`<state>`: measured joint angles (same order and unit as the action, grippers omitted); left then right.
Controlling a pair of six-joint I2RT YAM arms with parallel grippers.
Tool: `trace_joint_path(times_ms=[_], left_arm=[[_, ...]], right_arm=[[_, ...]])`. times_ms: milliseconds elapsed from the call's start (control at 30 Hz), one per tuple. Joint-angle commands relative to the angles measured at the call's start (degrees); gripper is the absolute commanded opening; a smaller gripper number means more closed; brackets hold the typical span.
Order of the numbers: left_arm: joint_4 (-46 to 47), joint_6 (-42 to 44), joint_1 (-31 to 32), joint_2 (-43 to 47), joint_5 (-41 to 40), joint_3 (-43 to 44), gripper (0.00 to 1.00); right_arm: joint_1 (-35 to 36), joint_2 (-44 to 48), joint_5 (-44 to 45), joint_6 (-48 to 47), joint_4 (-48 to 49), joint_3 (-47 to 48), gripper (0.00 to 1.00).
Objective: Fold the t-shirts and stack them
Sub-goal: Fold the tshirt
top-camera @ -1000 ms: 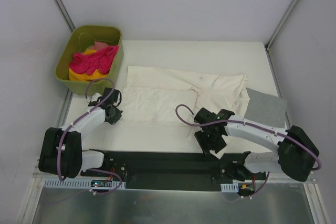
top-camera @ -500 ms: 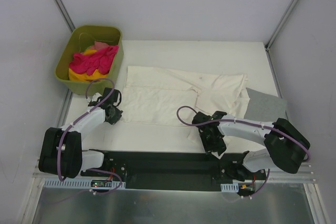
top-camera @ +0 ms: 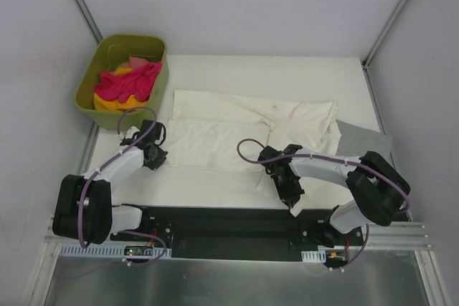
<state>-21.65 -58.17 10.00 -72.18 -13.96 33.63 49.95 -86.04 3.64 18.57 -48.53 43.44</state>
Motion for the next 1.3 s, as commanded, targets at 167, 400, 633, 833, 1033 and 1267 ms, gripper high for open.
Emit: trace_joint_path(times_ms=[167,400,633,833,1033,1267], left_arm=[[-1.6,0.6,-0.5,7.3,-0.6,-1.8,0.00],[-7.0,-1.1,-0.4,14.0,-2.5,-5.1,0.00],[-16.0,-3.5,-0.5,21.5,-6.0,-5.9,0.00],[-16.3,-3.0,-0.4,23.6,-6.3,-2.0,0.00],[-14.3,-2.6,-0.4,15.8,-5.5,5.8,0.00],[-11.8,-4.2,-0.4,7.9,-6.0,12.2,0.00]], right_arm=[[-0.4,4.8,-4.1,-0.4,-7.5,5.2,0.01],[3.5,8.5,-16.0,-5.8,-16.5,8.0,0.01],[5.6,11.5,-19.6,-7.1,-23.7,10.3,0.00],[-2.1,11.4,-11.8,-10.5,-27.4,18.2,0.01],[-15.2,7.4,-2.0,-17.1,-28.4,30.7,0.01],[-22.9,0.1,2.5,-21.4,-25.4,39.9,0.01]])
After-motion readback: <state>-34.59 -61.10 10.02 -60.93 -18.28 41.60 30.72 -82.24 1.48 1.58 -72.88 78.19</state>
